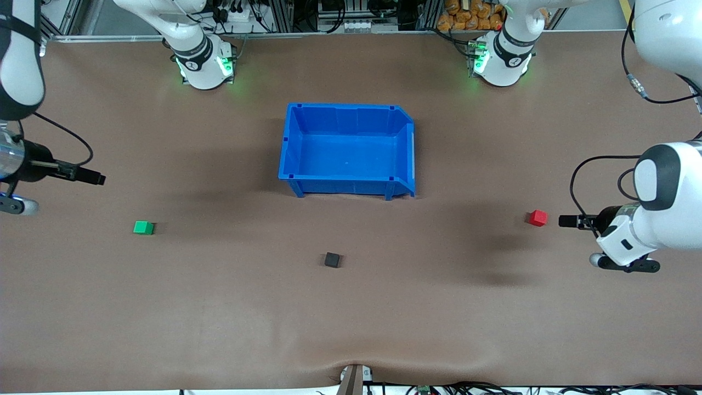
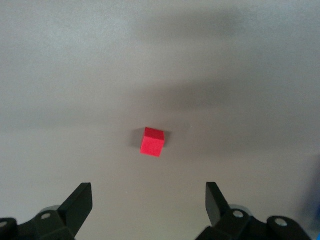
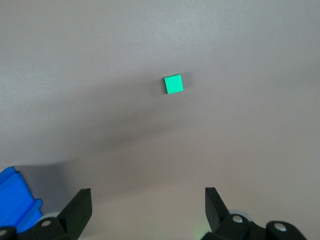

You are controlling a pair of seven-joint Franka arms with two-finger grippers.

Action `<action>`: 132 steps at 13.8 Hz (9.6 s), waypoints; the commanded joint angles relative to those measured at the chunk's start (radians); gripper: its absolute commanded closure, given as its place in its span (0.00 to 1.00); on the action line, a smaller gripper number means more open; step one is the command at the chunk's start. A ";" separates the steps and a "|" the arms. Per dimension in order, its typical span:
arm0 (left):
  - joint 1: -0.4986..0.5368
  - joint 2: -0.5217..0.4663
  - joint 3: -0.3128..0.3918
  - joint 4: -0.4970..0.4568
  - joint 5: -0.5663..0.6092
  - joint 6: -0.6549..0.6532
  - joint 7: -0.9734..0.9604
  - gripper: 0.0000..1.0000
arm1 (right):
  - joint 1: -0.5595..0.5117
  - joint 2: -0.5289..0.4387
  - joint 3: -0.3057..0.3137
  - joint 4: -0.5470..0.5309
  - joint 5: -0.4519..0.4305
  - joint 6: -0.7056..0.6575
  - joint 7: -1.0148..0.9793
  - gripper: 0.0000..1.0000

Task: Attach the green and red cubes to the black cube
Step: 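Reach the right gripper to the green cube while the left gripper reaches the red cube, then close the right gripper on the green cube while the left gripper grips red, then carry the green cube with the right gripper while the left gripper carries red, then press the red cube onto the black cube with the left gripper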

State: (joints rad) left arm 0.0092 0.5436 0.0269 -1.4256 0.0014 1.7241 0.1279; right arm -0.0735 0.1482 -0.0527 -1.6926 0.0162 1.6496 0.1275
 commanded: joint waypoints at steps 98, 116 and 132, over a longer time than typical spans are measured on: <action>-0.465 0.443 -0.093 0.165 -0.552 0.816 -1.645 0.99 | 0.397 0.708 0.062 0.349 0.110 0.607 -1.478 1.00; -0.575 0.510 -0.078 0.226 -0.551 0.928 -1.804 1.00 | 0.439 0.740 0.060 0.389 0.111 0.605 -1.379 1.00; -0.603 0.568 -0.058 0.287 -0.552 0.931 -1.886 1.00 | 0.546 0.726 0.047 0.401 -0.039 0.441 -0.935 1.00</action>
State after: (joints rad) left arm -0.5729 1.0563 -0.0463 -1.2072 -0.5348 2.6402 -1.7212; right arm 0.4415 0.8746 0.0060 -1.3125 0.0098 2.1180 -0.8700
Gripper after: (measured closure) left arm 0.608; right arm 0.604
